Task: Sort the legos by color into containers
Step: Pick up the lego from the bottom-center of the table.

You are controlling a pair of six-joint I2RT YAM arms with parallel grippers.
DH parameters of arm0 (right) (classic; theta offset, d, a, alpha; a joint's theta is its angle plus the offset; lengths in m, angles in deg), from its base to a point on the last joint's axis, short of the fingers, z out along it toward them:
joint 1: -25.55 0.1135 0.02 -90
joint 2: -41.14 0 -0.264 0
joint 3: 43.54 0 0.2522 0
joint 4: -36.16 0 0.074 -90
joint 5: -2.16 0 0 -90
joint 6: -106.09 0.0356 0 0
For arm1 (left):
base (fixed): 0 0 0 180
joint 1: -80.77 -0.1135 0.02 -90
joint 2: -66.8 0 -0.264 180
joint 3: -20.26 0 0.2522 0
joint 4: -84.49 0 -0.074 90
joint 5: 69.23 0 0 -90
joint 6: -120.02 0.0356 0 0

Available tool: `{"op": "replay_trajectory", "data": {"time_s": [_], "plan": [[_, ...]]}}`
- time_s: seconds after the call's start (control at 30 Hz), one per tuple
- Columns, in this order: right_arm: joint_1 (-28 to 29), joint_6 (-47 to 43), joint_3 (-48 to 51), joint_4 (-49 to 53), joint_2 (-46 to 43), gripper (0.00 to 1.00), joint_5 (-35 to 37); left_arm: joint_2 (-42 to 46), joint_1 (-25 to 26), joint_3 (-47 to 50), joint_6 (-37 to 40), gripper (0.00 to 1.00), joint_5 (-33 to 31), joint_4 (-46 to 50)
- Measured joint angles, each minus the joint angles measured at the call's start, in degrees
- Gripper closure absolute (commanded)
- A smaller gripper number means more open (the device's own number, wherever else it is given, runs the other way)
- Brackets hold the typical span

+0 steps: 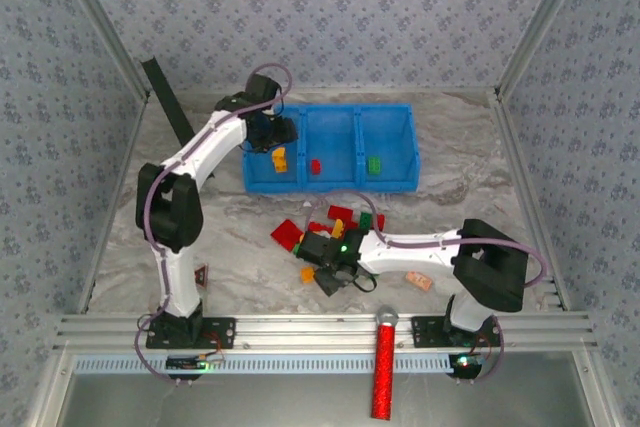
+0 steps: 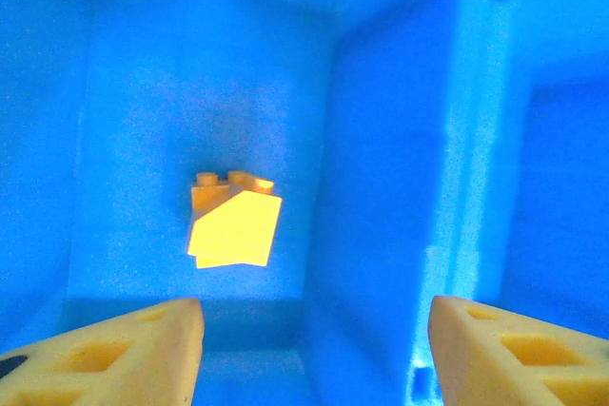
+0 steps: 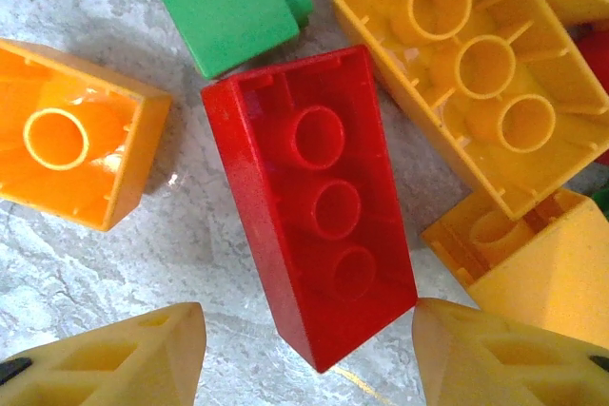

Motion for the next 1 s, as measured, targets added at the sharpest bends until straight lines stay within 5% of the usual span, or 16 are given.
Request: {"op": "replay_trajectory", "data": {"time_s": [0.33,0.8,1.0], "plan": [[-0.83,-2.14,-1.11,-0.26,1.9,0.43,1.7,4.98,0.0,3.48,0.74,0.35,0.74,0.17],[-1.7,-4.83,-2.47,-1.22,4.59,0.75,1.25,12.17,0.0,8.11,1.95,0.35,2.12,0.55],[-2.32,-4.76,-0.74,-0.72,1.27,0.79,-1.66,18.69,0.24,12.35,3.87,0.35,3.06,2.4]]}}
